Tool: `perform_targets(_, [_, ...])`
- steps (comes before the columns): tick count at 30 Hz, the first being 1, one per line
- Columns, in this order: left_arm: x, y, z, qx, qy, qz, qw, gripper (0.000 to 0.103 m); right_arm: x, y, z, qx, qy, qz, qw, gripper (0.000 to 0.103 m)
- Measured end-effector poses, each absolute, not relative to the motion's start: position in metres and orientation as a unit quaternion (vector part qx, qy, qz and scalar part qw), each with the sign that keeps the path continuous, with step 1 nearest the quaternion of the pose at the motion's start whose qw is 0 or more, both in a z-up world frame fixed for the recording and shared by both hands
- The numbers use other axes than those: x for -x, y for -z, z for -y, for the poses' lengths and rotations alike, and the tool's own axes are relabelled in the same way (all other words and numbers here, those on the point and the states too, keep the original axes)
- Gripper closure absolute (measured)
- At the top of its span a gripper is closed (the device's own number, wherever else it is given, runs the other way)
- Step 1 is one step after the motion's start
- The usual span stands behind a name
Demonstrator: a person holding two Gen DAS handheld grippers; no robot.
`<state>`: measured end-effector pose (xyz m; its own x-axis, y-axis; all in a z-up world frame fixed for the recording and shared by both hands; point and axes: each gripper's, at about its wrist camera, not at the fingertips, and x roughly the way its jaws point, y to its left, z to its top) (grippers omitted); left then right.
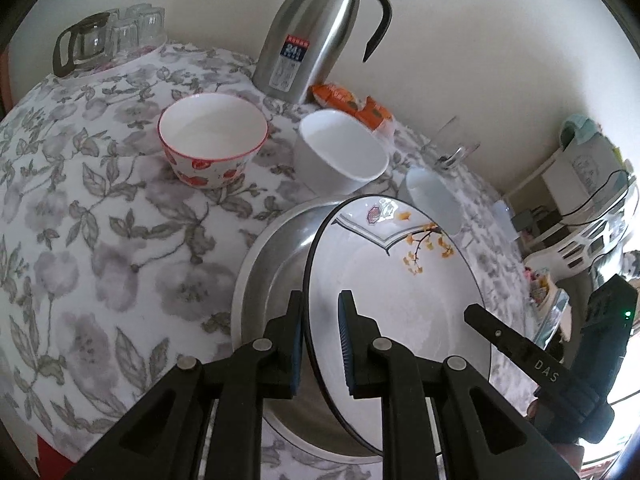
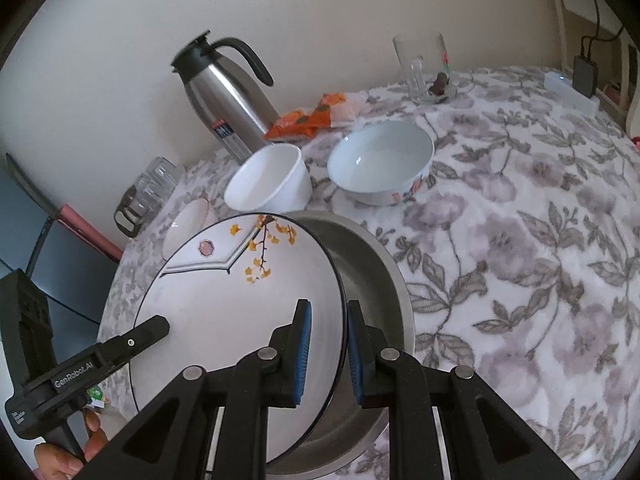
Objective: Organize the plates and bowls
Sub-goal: 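Carry the yellow-blossom plate over the steel basin and lower it inside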
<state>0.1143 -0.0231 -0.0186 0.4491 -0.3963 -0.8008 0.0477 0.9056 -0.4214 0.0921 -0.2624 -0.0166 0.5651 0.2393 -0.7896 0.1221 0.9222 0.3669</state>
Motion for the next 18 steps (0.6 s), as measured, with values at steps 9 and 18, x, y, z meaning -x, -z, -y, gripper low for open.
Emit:
perform_targets(9, [-0.12, 0.041, 0.027, 0.169, 0.117, -0.542, 0.815, 0.087, -0.097, 0.034, 0.257, -0.175, -0.022, -0.487, 0.855, 0.084])
perform_targets(18, [-0.123, 0.049, 0.031, 0.155, 0.112, -0.549, 0.814, 0.087, -0.099, 0.043, 0.258, -0.174, -0.018, -0.493, 0.852, 0.084])
